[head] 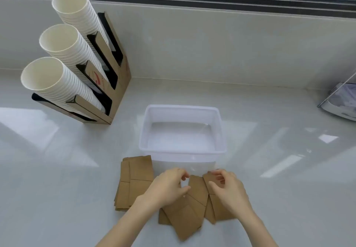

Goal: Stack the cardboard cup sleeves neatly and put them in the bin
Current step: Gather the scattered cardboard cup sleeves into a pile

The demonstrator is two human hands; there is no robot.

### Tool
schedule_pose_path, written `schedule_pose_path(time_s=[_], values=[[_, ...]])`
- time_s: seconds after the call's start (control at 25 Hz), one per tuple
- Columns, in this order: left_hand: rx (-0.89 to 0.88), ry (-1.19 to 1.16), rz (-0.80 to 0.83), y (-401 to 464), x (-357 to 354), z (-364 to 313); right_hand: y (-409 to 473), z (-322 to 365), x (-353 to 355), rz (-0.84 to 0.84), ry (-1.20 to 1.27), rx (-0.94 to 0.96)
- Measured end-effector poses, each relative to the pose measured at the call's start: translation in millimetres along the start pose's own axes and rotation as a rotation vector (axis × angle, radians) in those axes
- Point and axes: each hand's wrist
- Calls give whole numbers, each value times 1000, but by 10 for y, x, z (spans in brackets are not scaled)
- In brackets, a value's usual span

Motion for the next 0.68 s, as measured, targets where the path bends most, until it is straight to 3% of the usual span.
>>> schedule_pose_path(time_s=[0.2,0.68], values=[[32,138,-14,118,-207,-69,-29,-91,-1,28,-170,-110],[53,232,-60,267,-457,-88,-41,-144,-95,73,-193,-224]])
Point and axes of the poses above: each hand's wrist, its own y-axis towards the middle knuckle, its own x-axis out of the back of the hand, z = x × y, and after that the axes turned 6 degrees about x, right-handed
